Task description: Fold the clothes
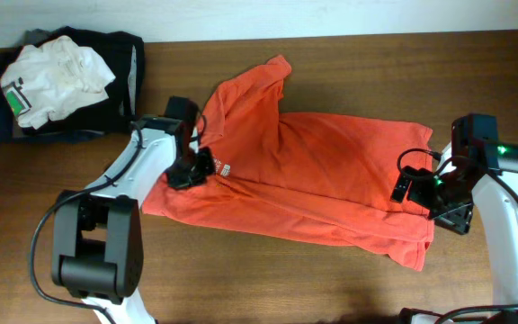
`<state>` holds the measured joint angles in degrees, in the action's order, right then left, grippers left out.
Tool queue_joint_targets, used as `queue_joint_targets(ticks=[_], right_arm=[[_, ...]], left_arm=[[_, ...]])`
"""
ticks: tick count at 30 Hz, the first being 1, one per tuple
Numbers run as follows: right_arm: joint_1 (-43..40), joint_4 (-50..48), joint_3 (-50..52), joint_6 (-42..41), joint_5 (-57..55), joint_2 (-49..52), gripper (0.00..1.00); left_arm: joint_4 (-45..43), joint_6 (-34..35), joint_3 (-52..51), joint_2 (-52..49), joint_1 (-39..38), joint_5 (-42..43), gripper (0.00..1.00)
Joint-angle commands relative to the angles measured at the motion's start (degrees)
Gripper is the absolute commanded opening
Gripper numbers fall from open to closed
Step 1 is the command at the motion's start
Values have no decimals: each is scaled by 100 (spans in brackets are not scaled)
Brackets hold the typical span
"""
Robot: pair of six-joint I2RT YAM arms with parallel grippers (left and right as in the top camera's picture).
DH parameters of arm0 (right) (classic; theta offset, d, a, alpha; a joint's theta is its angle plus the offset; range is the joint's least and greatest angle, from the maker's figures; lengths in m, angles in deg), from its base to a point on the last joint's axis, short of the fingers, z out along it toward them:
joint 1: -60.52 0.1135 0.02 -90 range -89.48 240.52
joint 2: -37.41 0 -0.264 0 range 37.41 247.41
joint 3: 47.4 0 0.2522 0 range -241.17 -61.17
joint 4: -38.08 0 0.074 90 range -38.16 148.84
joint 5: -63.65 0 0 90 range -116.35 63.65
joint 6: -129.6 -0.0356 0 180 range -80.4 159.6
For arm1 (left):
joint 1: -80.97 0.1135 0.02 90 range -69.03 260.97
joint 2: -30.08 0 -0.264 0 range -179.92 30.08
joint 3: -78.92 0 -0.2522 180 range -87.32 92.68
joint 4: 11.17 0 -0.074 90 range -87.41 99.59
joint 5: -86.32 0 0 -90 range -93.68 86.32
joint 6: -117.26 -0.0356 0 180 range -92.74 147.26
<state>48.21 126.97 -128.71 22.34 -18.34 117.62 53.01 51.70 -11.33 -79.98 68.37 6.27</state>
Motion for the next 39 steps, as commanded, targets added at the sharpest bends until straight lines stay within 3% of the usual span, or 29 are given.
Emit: queue_joint_targets(ticks=[1, 7, 8, 9, 11, 14, 17, 18, 19, 21, 22, 24, 28, 31, 32, 34, 39], right_arm=[[46, 2, 28, 52, -76, 0, 99], [46, 2, 28, 52, -76, 0, 99], [46, 4, 28, 52, -76, 0, 99], [46, 4, 28, 52, -76, 0, 99], [46, 9, 28, 52, -76, 0, 99], [46, 101, 72, 55, -72, 0, 99], [153, -31, 573, 52, -68, 0, 100], [267, -374, 946, 52, 177, 0, 89], [389, -841, 1362, 50, 654, 0, 77], [634, -1657, 1958, -166, 1150, 0, 37], [739, -1893, 2135, -321, 1150, 0, 25], [944, -2107, 2312, -474, 1147, 4, 19], [1209, -2203, 2326, -726, 1128, 129, 19], [1281, -2203, 2326, -723, 1067, 289, 41], [1281, -2201, 2326, -721, 964, 334, 57], [1279, -2210, 2323, -723, 780, 352, 58], [1281, -2092, 2323, -721, 785, 354, 67]], left_arm=[[-573, -98, 79, -52, -358, -35, 1], [-1738, -138, 79, -61, -1165, -407, 1], [-1762, -138, 79, -61, -1167, -404, 23], [-1786, -184, 81, -61, -1167, -402, 68], [-1423, -535, 356, -44, -1054, -402, 99], [658, -610, 1622, -39, -732, -619, 99], [2006, -627, 1679, -72, -249, -957, 99], [2111, -634, 1421, -144, -28, -922, 89], [2057, -662, 1128, -282, 109, -841, 57], [1786, -809, 721, -564, 164, -570, 16], [1711, -807, 654, -684, 166, -568, 8], [1563, -804, 645, -911, 184, -568, 2], [1451, -804, 634, -1740, 402, -570, 2], [1740, -625, 619, -2028, 1193, -745, 1], [1882, -603, 619, -2011, 1622, -887, 1], [2107, -474, 619, -2009, 2415, -1283, 1], [2284, -476, 619, -1657, 3416, -1276, 1]])
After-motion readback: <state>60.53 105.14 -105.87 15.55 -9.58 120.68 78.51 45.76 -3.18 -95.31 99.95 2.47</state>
